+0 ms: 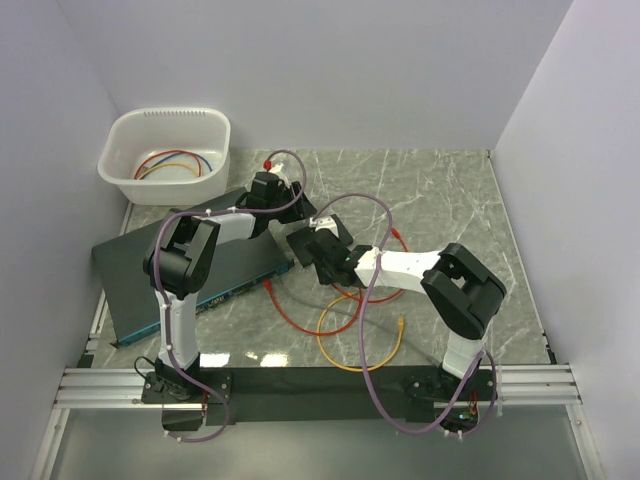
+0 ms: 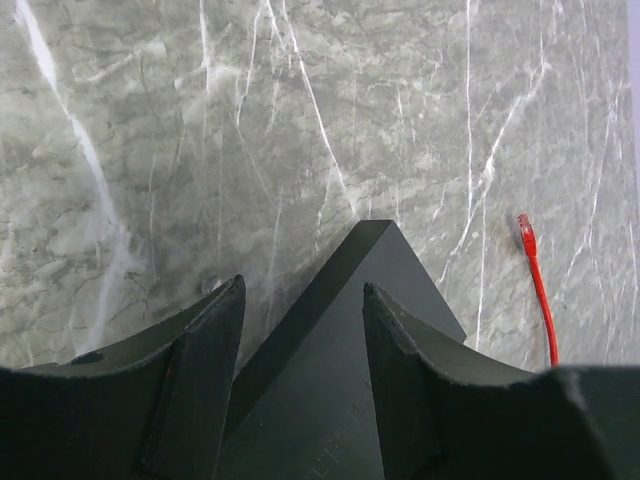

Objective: Insert the plug into the switch port

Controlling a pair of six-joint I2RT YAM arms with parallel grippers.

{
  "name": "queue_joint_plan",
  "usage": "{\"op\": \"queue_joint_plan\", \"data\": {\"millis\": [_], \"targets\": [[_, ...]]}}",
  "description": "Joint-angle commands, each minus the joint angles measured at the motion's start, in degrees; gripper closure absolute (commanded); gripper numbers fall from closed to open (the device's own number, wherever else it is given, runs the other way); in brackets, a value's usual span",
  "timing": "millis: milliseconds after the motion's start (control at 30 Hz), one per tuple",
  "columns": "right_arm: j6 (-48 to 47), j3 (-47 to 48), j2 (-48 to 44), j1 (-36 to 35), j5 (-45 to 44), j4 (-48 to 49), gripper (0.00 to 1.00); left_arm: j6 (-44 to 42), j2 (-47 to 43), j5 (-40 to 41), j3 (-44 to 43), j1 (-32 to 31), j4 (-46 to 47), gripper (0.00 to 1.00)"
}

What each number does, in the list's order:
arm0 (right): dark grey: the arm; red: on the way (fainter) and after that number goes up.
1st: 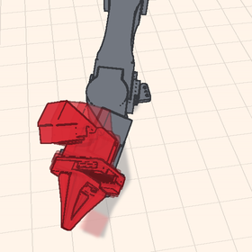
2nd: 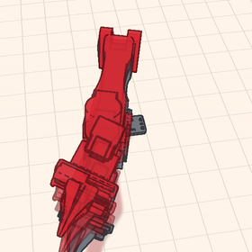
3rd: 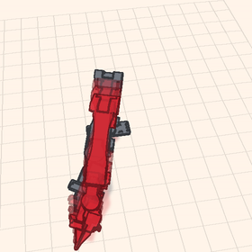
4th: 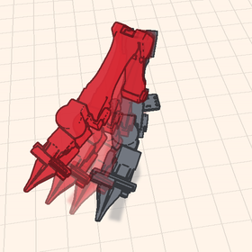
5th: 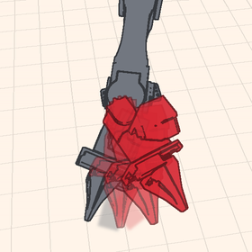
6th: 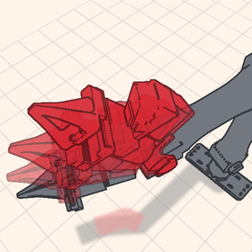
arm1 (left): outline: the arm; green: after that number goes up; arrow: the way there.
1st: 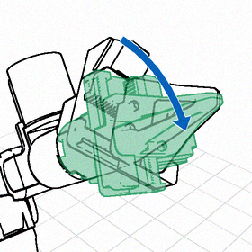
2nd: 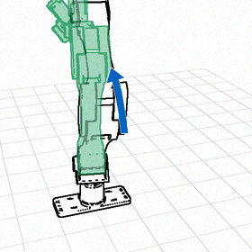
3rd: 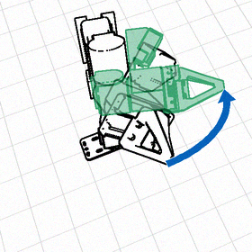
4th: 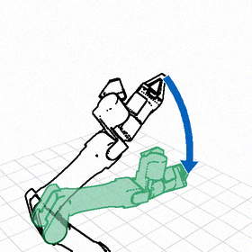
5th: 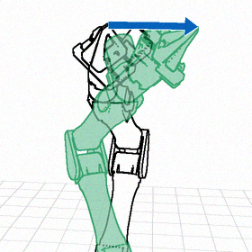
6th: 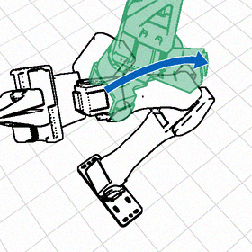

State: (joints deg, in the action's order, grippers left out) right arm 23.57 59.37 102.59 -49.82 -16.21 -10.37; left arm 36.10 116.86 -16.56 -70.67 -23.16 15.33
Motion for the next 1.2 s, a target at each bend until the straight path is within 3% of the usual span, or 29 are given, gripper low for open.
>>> {"op": "queue_joint_plan", "data": {"millis": [0, 800, 1167], "targets": [[0.9, 2.9, 0.1, 0.4, -0.6, 1.1, 1.00, 0.1, -0.1, -1.5, -0.3, 0.0, 2.9, 0.44], [1.2, 6.4, 2.1, 1.4, -2.7, -0.4, 1.00, 0.2, 0.6, -3.4, 1.9, 0.0, 4.3, 0.45], [1.3, 7.9, 1.7, 1.2, 0.7, 0.3, 1.00, 0.3, 1.4, -4.0, 2.4, -0.4, 4.7, 0.46]]}}
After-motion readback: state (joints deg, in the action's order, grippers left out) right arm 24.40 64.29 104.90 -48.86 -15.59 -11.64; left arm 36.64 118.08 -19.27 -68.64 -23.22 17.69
